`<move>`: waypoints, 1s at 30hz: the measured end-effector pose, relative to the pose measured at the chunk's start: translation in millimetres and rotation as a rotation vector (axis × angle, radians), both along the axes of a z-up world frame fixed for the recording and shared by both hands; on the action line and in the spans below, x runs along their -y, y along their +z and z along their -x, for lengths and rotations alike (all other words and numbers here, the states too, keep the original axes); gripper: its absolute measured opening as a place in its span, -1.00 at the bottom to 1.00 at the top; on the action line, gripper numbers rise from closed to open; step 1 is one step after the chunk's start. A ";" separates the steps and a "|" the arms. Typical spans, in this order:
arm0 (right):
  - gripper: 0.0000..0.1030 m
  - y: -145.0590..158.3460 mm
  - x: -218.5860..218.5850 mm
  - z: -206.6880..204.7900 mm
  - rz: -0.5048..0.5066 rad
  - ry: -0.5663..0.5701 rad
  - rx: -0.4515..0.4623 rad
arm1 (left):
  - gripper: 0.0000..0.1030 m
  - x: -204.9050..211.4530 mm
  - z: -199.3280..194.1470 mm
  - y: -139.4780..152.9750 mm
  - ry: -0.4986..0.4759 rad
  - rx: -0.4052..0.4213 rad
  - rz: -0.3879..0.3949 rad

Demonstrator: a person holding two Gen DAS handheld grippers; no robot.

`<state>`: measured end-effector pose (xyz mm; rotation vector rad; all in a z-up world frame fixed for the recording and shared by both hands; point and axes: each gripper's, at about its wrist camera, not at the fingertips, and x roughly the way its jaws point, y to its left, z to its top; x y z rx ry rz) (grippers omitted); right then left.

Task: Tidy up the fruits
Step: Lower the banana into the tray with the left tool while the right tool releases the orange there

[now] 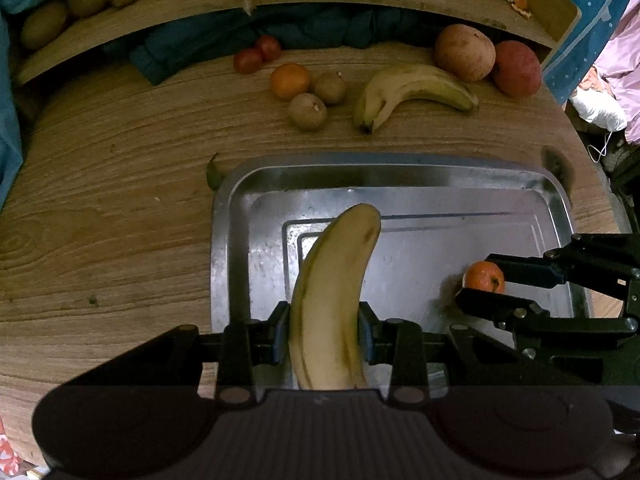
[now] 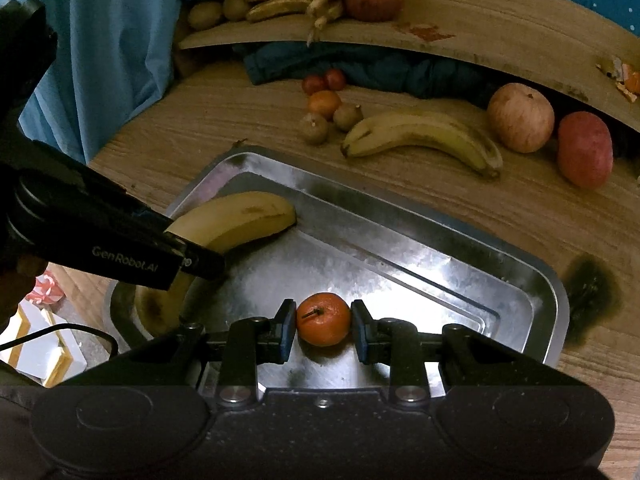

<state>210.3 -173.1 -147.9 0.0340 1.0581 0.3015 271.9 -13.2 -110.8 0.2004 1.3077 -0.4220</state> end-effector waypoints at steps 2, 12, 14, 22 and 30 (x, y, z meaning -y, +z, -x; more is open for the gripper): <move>-0.40 -1.2 -0.2 -0.6 0.001 0.001 -0.003 | -0.25 0.4 -0.6 -0.6 -0.003 -0.001 -0.001; -0.35 -5.0 0.4 -1.4 -0.003 -0.004 -0.016 | -0.25 1.3 -2.9 -4.8 -0.015 -0.010 -0.010; -0.35 -5.0 1.0 -0.4 -0.005 -0.005 -0.017 | -0.23 1.0 -3.7 -4.0 -0.012 0.000 -0.013; -0.01 -1.9 2.8 0.4 -0.011 -0.009 -0.004 | 0.18 3.9 -3.7 2.7 -0.022 0.032 0.001; 0.55 9.3 7.4 1.1 -0.007 -0.032 0.035 | 0.77 5.0 -10.3 20.0 -0.024 0.094 0.004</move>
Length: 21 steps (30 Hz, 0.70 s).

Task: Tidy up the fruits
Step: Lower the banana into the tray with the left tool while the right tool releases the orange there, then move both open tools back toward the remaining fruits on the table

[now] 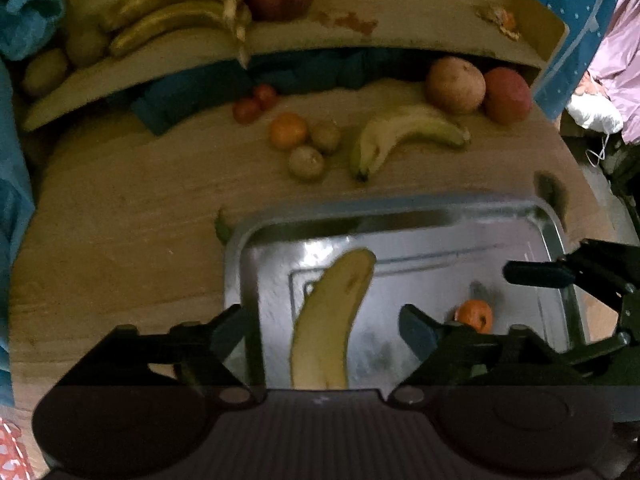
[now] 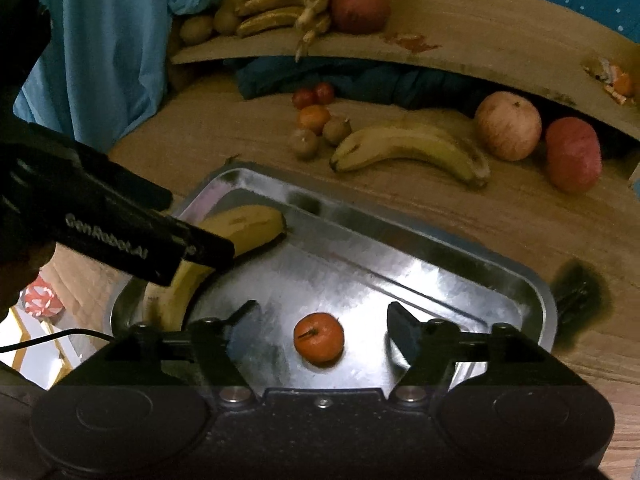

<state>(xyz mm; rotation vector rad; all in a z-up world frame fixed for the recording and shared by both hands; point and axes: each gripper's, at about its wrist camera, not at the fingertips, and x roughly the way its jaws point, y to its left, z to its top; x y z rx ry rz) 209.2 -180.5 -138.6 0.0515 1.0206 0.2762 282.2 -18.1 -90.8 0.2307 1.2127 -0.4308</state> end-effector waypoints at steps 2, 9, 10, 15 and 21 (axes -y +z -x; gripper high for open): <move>0.65 2.8 2.0 -0.4 -0.001 -0.009 0.010 | 0.85 -0.8 -3.7 4.6 0.007 0.018 -0.003; 0.98 11.2 9.9 -4.8 0.010 -0.037 0.047 | 0.99 -6.3 -19.9 7.1 0.048 0.037 0.002; 0.98 13.2 12.2 -5.3 0.014 -0.044 0.057 | 0.99 -7.0 -22.0 6.3 0.053 0.037 0.000; 0.98 20.9 22.6 -10.6 0.032 -0.079 0.096 | 0.99 -10.3 -30.5 7.5 0.075 0.058 -0.008; 0.98 25.7 32.1 -20.6 0.052 -0.098 0.118 | 0.99 -7.5 -38.3 10.7 0.081 0.095 -0.017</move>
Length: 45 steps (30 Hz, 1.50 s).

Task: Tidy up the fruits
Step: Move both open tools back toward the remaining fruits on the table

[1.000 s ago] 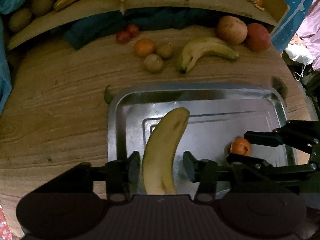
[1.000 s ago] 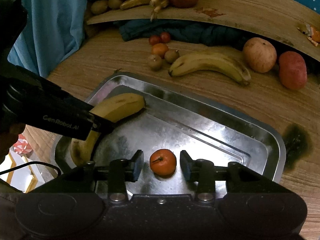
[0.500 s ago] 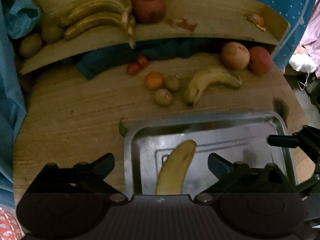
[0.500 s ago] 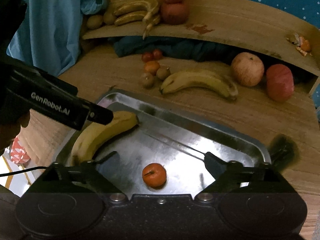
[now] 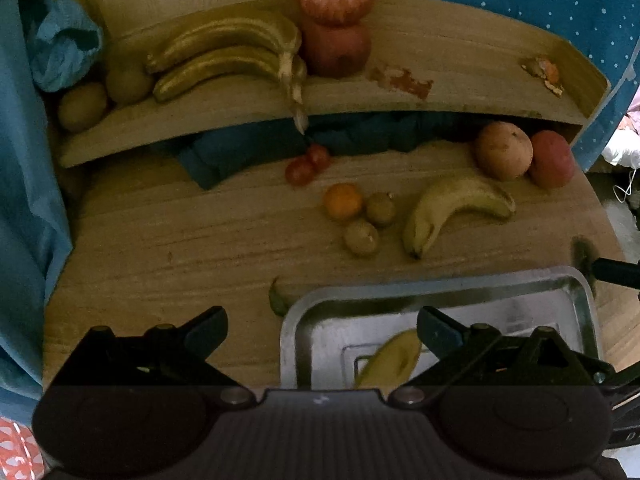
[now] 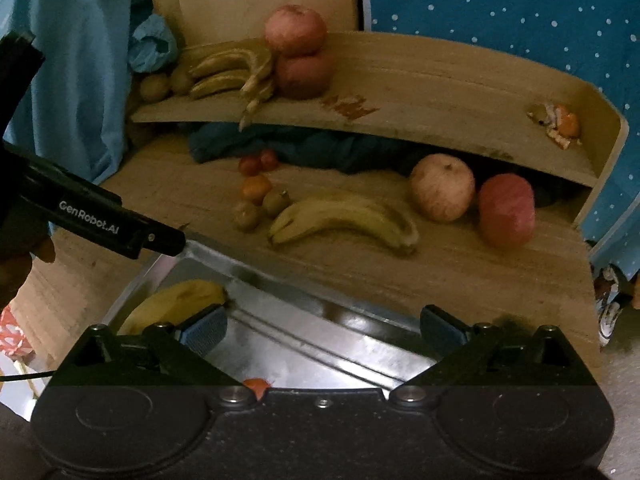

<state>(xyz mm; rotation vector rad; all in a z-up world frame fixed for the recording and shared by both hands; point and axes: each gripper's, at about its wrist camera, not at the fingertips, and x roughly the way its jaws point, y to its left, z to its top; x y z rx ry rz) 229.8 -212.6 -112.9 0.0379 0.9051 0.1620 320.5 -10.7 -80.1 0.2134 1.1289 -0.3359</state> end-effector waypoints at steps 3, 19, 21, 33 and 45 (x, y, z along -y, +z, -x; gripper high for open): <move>0.98 0.4 5.0 -7.4 0.010 -0.003 0.003 | 0.99 2.7 -5.3 0.1 -0.004 0.011 -0.005; 0.98 -8.8 22.7 -56.0 0.041 0.011 -0.007 | 0.99 22.7 -34.6 -13.4 -0.030 -0.008 -0.044; 0.98 -10.4 24.5 -63.5 0.045 0.025 -0.006 | 0.99 24.1 -37.5 -15.8 -0.029 -0.015 -0.047; 0.98 -31.5 31.4 -102.8 0.035 0.062 -0.052 | 0.99 38.6 -52.7 -35.0 -0.055 -0.081 -0.045; 0.96 -43.4 33.7 -116.0 0.014 0.075 -0.081 | 0.99 52.1 -61.8 -45.7 -0.071 -0.114 -0.052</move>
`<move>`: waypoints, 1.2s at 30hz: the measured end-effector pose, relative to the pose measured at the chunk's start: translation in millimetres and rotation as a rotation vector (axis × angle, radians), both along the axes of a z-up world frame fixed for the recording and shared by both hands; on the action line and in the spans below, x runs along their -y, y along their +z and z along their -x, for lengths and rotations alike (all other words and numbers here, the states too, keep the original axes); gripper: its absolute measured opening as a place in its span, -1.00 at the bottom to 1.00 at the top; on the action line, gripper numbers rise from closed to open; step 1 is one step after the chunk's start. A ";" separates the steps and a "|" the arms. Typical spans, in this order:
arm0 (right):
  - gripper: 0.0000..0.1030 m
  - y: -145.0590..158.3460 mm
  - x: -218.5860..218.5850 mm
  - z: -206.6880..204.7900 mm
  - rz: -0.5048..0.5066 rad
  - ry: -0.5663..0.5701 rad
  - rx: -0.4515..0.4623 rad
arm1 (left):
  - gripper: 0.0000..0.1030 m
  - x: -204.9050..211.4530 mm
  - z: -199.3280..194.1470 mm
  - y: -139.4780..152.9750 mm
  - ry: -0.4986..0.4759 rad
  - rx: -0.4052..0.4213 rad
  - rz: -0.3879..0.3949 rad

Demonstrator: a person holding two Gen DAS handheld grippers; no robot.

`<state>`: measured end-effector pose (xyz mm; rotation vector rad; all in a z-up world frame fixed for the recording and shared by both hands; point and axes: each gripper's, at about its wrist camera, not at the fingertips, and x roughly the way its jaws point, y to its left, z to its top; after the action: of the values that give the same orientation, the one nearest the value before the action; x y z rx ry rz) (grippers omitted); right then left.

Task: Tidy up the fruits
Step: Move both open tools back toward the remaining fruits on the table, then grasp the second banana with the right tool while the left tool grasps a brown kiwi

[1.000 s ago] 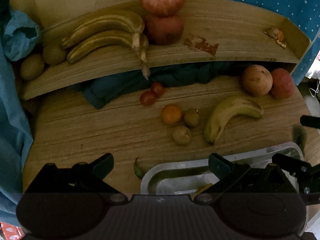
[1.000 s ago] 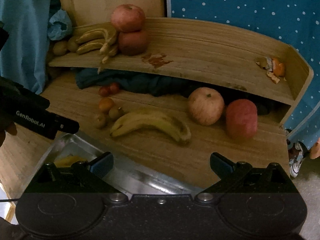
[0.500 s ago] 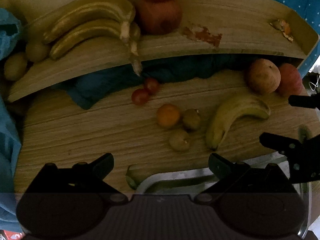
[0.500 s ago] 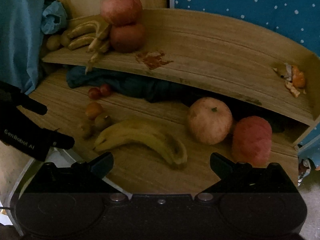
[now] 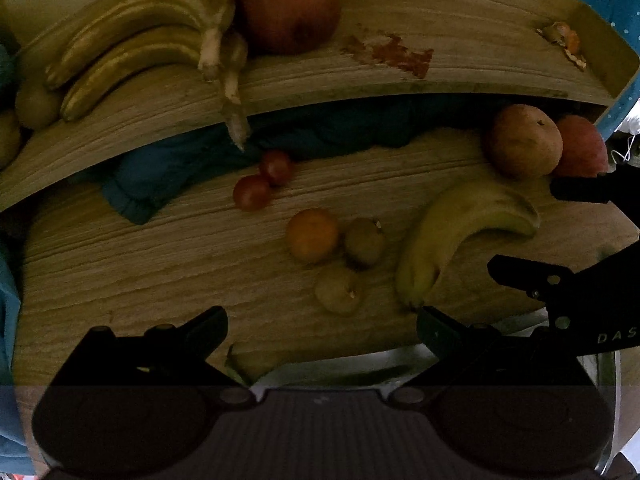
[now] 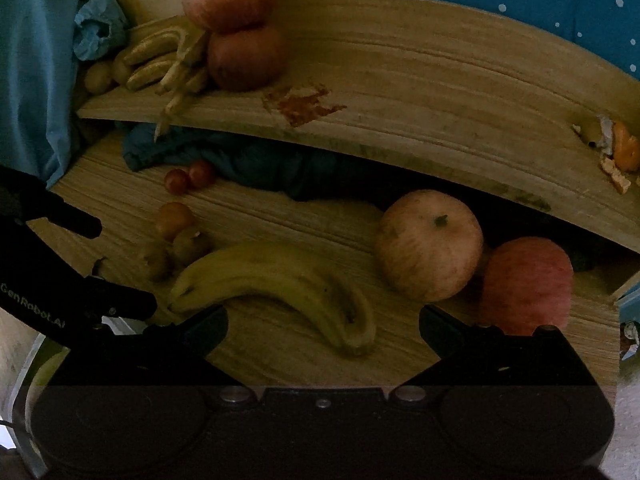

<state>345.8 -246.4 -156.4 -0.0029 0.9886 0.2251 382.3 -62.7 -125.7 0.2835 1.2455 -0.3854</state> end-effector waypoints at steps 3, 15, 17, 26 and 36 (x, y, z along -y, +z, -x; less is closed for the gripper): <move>0.94 -2.3 0.2 -0.8 0.004 0.005 -0.005 | 0.99 0.2 -5.1 -1.4 0.005 -0.002 -0.005; 0.76 -9.1 -6.0 -2.9 0.021 0.033 -0.011 | 0.96 -12.3 -11.2 -0.8 0.028 -0.008 0.013; 0.71 -10.4 -6.8 -2.8 0.023 0.035 -0.010 | 0.90 -13.7 -10.8 -0.1 0.036 -0.008 0.015; 0.62 -13.0 -7.2 -4.8 0.022 0.041 -0.001 | 0.60 -18.2 -10.9 2.1 0.042 -0.008 0.023; 0.27 -11.6 -8.4 -5.9 0.035 0.037 0.018 | 0.11 -14.2 -12.7 -1.4 0.033 -0.019 0.039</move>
<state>351.6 -238.0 -168.0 -0.0552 0.9750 0.2410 395.0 -48.5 -127.1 0.2266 1.2581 -0.3842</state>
